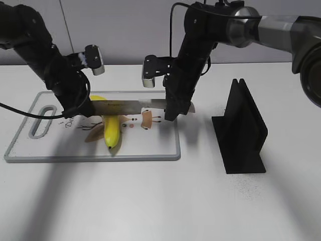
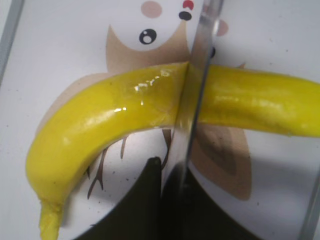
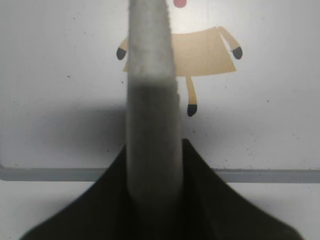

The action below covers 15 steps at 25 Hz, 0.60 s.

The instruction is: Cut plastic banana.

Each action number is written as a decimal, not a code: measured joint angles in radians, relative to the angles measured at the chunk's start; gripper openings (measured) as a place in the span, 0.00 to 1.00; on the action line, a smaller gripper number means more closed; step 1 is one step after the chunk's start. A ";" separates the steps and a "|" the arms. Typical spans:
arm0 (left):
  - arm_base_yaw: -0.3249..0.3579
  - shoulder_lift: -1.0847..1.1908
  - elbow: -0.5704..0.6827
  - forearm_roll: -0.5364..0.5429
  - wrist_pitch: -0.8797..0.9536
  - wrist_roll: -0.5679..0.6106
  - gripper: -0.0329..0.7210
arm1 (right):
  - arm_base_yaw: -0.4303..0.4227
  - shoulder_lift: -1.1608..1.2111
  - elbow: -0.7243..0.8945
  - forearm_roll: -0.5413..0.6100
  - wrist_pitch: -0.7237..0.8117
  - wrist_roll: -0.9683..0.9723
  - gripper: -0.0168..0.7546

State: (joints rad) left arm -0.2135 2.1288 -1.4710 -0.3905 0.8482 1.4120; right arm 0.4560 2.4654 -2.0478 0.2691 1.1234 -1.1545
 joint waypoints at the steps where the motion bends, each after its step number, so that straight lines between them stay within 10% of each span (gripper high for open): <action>1: 0.000 0.000 0.000 0.000 0.001 0.000 0.08 | 0.000 -0.001 0.000 -0.001 0.001 0.001 0.25; 15: -0.002 -0.097 0.028 0.032 -0.016 -0.006 0.08 | 0.010 -0.080 -0.001 -0.015 0.013 0.012 0.24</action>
State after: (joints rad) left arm -0.2156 2.0321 -1.4430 -0.3584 0.8322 1.4059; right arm 0.4665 2.3858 -2.0489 0.2543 1.1363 -1.1421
